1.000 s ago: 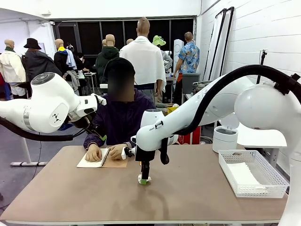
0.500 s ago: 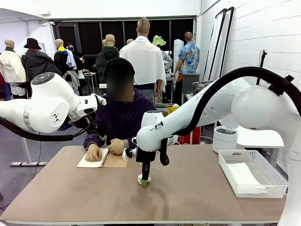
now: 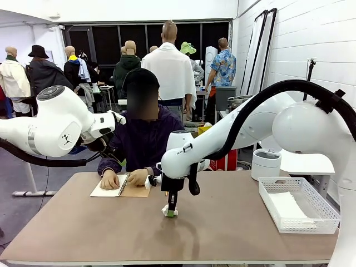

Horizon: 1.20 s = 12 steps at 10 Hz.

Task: Sort the paper based on its condition.
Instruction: If a person hands you a paper, place it in the Organizing basket , and if it's crumpled, put it in the Trash can.

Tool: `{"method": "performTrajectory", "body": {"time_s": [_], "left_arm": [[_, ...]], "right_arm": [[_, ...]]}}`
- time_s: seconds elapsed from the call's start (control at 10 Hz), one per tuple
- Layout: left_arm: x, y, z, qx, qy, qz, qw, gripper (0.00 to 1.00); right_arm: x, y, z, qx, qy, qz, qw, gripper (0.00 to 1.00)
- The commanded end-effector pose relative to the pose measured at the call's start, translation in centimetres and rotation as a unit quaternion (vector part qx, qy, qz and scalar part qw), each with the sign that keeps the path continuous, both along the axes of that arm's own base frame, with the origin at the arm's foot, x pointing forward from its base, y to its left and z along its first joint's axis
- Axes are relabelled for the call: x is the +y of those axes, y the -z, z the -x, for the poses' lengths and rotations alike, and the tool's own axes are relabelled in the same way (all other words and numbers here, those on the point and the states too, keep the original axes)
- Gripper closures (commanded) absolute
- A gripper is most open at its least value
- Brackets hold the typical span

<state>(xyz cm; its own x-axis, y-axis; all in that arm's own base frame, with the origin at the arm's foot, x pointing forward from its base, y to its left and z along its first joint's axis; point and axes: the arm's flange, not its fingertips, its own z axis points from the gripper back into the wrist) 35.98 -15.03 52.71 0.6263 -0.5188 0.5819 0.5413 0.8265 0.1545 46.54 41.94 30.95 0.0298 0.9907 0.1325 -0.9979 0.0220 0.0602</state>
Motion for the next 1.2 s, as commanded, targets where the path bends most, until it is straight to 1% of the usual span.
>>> {"method": "performTrajectory", "body": {"time_s": [0.0, 0.2, 0.3, 0.5, 0.6, 0.7, 0.8, 0.9, 1.1], "left_arm": [[0.1, 0.0, 0.0, 0.003, -0.001, 0.002, 1.0, 0.0], [0.1, 0.0, 0.0, 0.003, -0.001, 0.002, 1.0, 0.0], [0.1, 0.0, 0.0, 0.003, -0.001, 0.002, 1.0, 0.0], [0.1, 0.0, 0.0, 0.003, -0.001, 0.002, 1.0, 0.0], [0.1, 0.0, 0.0, 0.003, -0.001, 0.002, 1.0, 0.0], [0.1, 0.0, 0.0, 0.003, -0.001, 0.002, 1.0, 0.0], [0.1, 0.0, 0.0, 0.003, -0.001, 0.002, 1.0, 0.0], [0.1, 0.0, 0.0, 0.003, -0.001, 0.002, 1.0, 0.0], [0.1, 0.0, 0.0, 0.003, -0.001, 0.002, 1.0, 0.0]], "right_arm": [[-1.1, -1.4, -0.7, 0.012, 0.037, -0.002, 0.999, 1.0], [-5.2, -4.7, -2.0, 0.014, 0.095, -0.023, 0.995, 1.0], [-7.8, -6.6, -2.6, 0.003, 0.131, -0.024, 0.991, 1.0], [-13.2, -10.2, -3.6, -0.038, 0.196, -0.026, 0.98, 1.0], [-15.9, -12.1, -4.5, -0.064, 0.227, -0.02, 0.972, 1.0], [-17.9, -13.6, -4.9, -0.078, 0.252, -0.003, 0.965, 1.0], [-20.3, -15.0, -6.6, -0.095, 0.28, 0.012, 0.955, 1.0], [-22.1, -16.0, -8.0, -0.106, 0.301, 0.031, 0.947, 1.0], [-23.7, -17.5, -9.1, -0.119, 0.333, 0.045, 0.934, 1.0]]}}
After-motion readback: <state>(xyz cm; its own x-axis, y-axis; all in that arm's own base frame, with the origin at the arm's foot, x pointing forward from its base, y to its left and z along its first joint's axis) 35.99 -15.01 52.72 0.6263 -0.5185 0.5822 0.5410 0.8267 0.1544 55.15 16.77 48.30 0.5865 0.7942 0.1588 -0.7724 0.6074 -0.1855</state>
